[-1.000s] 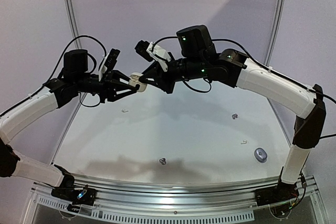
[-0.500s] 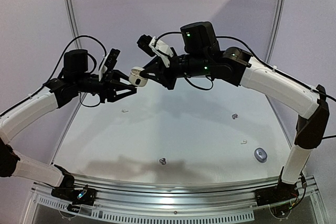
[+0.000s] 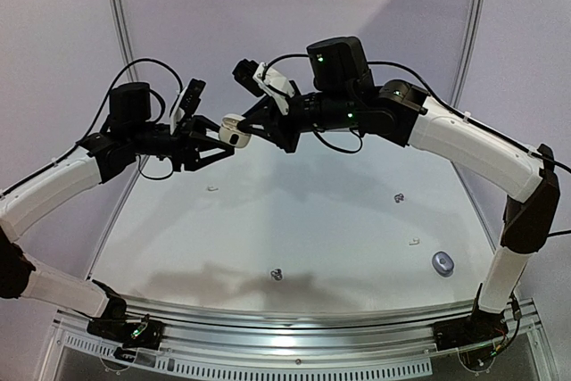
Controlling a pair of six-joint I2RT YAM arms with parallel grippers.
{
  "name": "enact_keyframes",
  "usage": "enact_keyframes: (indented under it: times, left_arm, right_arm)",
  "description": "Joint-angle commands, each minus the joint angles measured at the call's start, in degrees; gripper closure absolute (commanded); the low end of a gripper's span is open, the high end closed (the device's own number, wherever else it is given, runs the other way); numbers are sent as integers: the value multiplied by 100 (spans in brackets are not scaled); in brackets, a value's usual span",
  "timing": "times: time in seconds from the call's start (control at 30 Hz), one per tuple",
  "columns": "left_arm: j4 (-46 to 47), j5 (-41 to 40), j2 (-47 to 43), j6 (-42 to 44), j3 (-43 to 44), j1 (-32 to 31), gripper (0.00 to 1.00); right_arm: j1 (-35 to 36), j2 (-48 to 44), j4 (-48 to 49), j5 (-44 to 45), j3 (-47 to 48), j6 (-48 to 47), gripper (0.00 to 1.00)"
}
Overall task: Insert the wireless bluetooth earbuds into the charging case
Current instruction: Pass from the right arm to the left
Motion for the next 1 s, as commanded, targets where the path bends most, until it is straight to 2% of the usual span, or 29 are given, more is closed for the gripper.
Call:
enact_keyframes:
  times: [0.0, 0.6, 0.97]
  left_arm:
    - [228, 6, 91, -167, 73, 3, 57]
    - [161, 43, 103, -167, 111, -44, 57]
    - [167, 63, 94, -293, 95, -52, 52]
  right_arm:
    - [33, -53, 16, -8, 151, -60, 91]
    - [65, -7, 47, 61, 162, -92, 91]
    - [96, 80, 34, 173, 195, -157, 91]
